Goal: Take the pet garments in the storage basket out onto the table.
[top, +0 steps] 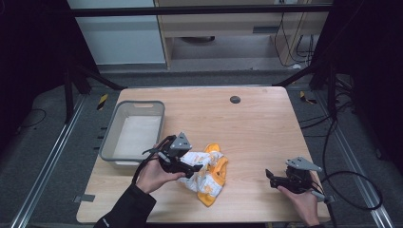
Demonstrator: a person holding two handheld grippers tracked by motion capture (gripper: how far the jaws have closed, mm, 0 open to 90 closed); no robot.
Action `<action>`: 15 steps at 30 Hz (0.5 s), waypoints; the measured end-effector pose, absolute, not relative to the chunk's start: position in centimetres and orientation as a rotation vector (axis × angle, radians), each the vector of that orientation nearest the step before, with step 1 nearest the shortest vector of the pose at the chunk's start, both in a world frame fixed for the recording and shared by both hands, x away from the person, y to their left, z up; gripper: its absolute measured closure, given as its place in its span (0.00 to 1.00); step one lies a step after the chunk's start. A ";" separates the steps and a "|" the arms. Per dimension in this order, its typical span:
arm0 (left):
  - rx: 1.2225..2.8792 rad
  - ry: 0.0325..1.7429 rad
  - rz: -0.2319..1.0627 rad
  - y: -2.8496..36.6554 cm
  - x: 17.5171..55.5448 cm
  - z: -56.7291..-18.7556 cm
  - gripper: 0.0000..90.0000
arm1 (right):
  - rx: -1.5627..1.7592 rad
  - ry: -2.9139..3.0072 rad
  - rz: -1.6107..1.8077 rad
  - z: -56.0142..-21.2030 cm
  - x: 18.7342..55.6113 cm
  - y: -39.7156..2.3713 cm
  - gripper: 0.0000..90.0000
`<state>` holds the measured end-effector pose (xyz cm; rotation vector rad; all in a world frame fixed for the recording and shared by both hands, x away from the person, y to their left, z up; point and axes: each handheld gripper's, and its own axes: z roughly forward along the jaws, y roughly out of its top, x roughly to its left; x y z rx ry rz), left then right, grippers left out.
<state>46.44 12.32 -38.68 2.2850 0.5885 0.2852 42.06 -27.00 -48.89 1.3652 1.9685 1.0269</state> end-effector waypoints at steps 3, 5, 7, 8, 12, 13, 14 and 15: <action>2.228 0.630 0.303 13.0 46.3 -38.8 0.25 | 1.365 1.969 1.027 -48.9 42.1 -27.0 0.09; 2.202 0.648 0.313 13.5 46.2 -38.9 0.26 | 1.364 1.970 1.025 -48.9 42.1 -27.0 0.08; 2.173 0.663 0.333 14.1 46.0 -39.0 0.26 | 1.371 1.968 1.028 -48.9 42.0 -27.0 0.08; 2.165 0.667 0.336 14.4 45.9 -39.1 0.27 | 1.366 1.967 1.025 -48.9 42.1 -27.0 0.08; 2.129 0.684 0.344 15.6 45.3 -39.5 0.31 | 1.367 1.968 1.024 -48.9 42.1 -27.0 0.08; 2.119 0.691 0.352 16.0 45.2 -39.6 0.31 | 1.365 1.968 1.024 -48.9 42.1 -27.0 0.08; 2.106 0.701 0.355 16.4 45.1 -39.7 0.32 | 1.367 1.967 1.024 -48.9 42.0 -27.0 0.08; 2.098 0.707 0.360 16.6 45.0 -39.8 0.33 | 1.367 1.967 1.023 -48.9 42.0 -27.0 0.08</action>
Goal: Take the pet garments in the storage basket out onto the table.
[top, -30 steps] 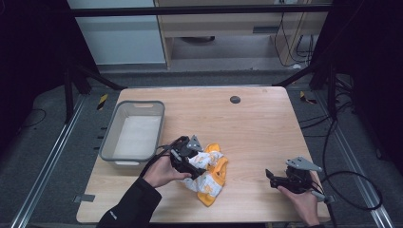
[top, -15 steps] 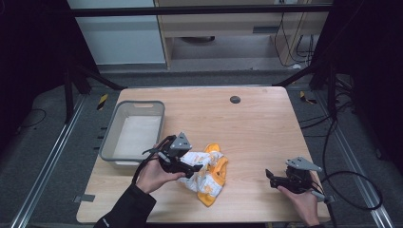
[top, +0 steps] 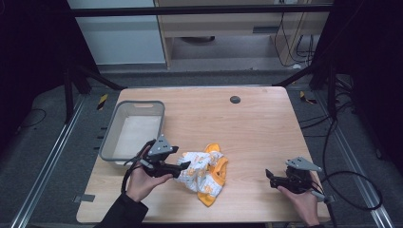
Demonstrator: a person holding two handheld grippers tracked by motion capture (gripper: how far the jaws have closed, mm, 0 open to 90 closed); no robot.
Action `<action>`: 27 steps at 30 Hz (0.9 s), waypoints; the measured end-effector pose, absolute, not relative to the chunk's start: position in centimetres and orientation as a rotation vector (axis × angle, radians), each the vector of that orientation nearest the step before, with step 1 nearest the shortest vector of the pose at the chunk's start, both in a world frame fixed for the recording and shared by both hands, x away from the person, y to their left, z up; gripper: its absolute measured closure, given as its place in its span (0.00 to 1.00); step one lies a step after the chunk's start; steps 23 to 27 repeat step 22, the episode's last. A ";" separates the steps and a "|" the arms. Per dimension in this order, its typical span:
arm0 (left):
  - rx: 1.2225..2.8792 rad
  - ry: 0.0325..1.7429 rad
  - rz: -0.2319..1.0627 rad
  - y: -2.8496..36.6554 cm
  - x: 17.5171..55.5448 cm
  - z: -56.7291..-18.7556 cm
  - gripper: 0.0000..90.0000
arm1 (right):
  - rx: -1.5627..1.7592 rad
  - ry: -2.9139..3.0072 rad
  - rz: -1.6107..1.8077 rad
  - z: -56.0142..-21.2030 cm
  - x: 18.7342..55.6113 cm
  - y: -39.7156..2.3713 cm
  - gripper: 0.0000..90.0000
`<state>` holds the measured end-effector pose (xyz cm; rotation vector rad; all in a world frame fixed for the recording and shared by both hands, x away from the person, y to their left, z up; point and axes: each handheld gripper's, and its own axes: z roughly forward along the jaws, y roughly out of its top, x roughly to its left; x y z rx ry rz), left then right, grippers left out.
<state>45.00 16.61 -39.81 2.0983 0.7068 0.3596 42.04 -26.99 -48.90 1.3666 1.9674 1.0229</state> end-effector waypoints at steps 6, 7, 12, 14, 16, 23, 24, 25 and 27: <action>2.036 0.771 0.392 18.7 44.0 -40.8 0.37 | 1.367 1.968 1.021 -48.9 42.0 -27.0 0.08; 2.021 0.778 0.396 19.1 43.8 -41.0 0.37 | 1.366 1.969 1.020 -48.9 42.1 -27.0 0.08; 1.983 0.802 0.408 20.2 43.3 -41.6 0.41 | 1.366 1.970 1.017 -48.9 42.0 -27.0 0.08; 1.972 0.813 0.419 20.6 43.0 -41.9 0.42 | 1.364 1.971 1.015 -49.0 42.0 -26.9 0.08; 1.965 0.825 0.423 21.0 42.9 -42.1 0.43 | 1.364 1.971 1.012 -48.9 42.0 -26.9 0.08; 1.933 0.855 0.445 22.4 42.0 -42.8 0.44 | 1.367 1.969 1.014 -48.9 41.9 -26.9 0.08; 1.933 0.855 0.445 22.4 42.0 -42.8 0.44 | 1.367 1.969 1.014 -48.9 41.9 -26.9 0.08; 1.933 0.855 0.445 22.4 42.0 -42.8 0.44 | 1.367 1.969 1.014 -48.9 41.9 -26.9 0.08; 1.933 0.855 0.445 22.4 42.0 -42.8 0.44 | 1.367 1.969 1.014 -48.9 41.9 -26.9 0.08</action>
